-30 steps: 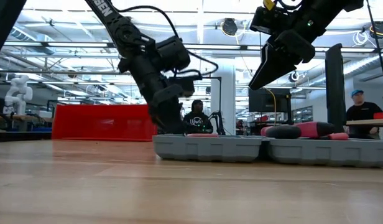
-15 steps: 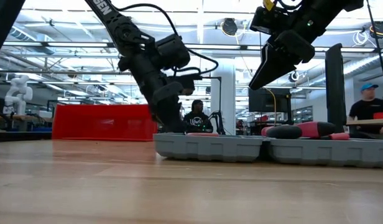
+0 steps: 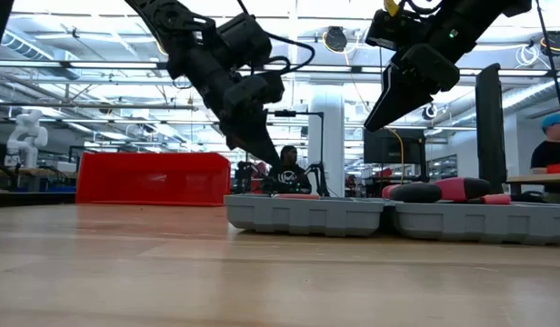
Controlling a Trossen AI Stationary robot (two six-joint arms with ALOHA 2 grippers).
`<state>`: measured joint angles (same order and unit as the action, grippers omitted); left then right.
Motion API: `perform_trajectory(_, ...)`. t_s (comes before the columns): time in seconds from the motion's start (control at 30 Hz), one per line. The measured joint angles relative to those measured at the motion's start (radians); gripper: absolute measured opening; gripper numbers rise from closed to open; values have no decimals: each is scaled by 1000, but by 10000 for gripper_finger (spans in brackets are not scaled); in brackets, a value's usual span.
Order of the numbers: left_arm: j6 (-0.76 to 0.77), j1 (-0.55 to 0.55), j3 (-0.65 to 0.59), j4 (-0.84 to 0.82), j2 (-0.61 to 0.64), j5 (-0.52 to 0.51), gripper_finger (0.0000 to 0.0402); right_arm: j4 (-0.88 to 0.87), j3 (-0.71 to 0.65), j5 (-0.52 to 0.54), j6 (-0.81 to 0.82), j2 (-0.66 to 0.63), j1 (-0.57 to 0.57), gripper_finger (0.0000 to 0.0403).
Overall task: Prefit tool cases
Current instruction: Remove the orange measuring tape from the gray pre-fit tool case
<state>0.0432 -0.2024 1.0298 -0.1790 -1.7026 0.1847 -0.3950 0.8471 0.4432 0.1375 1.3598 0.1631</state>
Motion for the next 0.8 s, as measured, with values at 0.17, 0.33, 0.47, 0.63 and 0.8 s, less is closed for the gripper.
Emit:
perform_trajectory(0.17,-61,0,0,-77,0,-1,17,0,0,-2,0,0,0,185)
perform_trajectory(0.33,-200,0,0,-127,0,-7,87,0,0,-4,0,0,0,185)
perform_trajectory(0.47,-341,-3,0,-111,0,-40,148,1,0,-4,1,0,0,185)
perform_trajectory(0.63,-536,-6,-2,-106,-2,-70,173,1,0,-4,8,0,0,185)
perform_trajectory(0.8,-714,30,-2,-78,-25,-97,175,2,0,-3,8,0,0,185)
